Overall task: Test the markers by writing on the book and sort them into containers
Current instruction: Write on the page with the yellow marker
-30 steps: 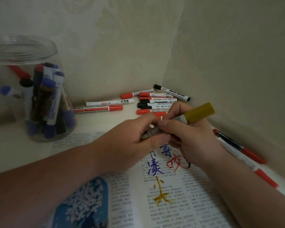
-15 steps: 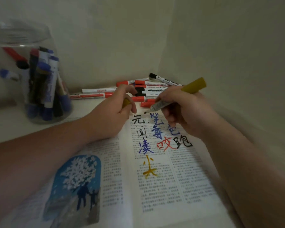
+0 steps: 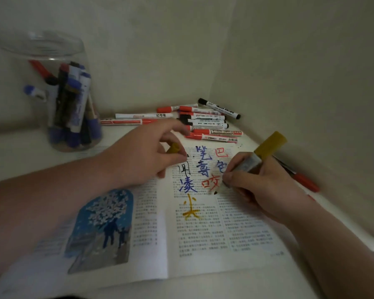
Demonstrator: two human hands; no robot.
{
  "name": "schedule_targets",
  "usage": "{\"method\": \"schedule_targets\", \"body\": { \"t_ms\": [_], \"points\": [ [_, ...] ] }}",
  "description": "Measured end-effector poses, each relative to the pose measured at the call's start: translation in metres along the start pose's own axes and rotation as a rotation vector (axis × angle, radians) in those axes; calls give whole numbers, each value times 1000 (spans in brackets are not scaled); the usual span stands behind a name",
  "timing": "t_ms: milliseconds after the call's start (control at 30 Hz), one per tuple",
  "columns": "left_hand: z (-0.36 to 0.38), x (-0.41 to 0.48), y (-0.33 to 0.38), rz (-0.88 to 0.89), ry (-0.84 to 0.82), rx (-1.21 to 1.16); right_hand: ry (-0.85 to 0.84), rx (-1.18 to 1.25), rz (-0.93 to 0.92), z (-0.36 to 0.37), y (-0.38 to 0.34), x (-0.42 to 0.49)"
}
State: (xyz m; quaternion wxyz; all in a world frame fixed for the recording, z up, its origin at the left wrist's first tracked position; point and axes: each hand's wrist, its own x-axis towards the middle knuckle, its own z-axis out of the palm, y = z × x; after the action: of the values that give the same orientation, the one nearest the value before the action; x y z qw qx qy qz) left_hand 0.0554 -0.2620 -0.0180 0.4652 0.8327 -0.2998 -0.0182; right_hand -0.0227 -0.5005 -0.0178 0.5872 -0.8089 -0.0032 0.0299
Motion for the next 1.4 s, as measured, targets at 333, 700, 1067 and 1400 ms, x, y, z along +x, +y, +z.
{"method": "schedule_targets", "body": {
  "t_ms": [333, 700, 1067, 1400],
  "points": [
    [3, 1, -25, 299, -42, 229, -3, 36, -43, 8, 1, -5],
    [1, 0, -26, 393, -138, 343, 24, -81, -92, 12, 5, -4],
    [3, -2, -25, 409, -134, 313, -33, 21, -79, 11, 4, -4],
    [3, -3, -26, 435, -136, 369, -22, -66, -79, 8, 10, -3]
  ]
}}
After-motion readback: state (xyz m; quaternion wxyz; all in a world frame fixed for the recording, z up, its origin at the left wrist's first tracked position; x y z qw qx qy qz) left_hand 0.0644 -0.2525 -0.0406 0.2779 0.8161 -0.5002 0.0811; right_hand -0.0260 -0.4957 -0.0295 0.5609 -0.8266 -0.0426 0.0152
